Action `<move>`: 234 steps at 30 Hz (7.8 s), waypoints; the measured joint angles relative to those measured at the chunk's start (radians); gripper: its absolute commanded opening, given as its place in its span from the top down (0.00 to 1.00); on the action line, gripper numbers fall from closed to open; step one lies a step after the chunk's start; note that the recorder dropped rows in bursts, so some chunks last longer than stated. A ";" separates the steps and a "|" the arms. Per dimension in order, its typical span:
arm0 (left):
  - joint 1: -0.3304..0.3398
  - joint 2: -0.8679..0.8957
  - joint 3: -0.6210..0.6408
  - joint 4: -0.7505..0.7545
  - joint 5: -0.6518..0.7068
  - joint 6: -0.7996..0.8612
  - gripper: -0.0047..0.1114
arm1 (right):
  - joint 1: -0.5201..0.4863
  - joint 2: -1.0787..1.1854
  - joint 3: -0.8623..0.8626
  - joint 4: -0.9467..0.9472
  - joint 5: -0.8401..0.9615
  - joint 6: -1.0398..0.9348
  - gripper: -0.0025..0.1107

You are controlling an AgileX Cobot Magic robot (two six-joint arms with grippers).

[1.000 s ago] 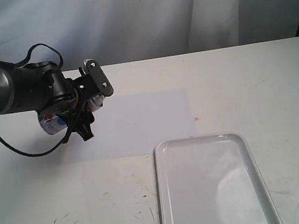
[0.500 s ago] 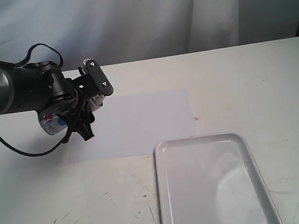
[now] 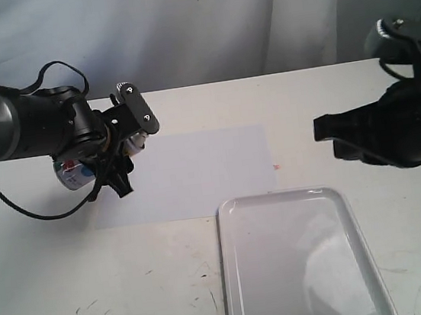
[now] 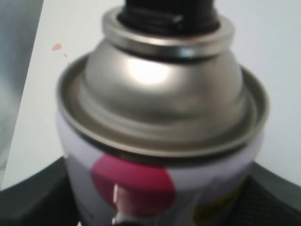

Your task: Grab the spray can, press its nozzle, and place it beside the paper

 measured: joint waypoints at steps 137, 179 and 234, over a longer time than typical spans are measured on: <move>0.002 0.009 -0.031 -0.246 -0.008 0.054 0.96 | -0.123 0.865 -0.771 0.752 0.278 -0.760 0.98; -0.137 -0.338 0.121 -0.769 -0.582 0.051 0.96 | -0.116 -0.810 0.468 0.941 -0.550 -1.235 0.98; -0.188 0.198 0.092 0.102 -1.412 -0.546 0.95 | -0.116 -0.823 0.539 0.983 -0.579 -1.176 0.98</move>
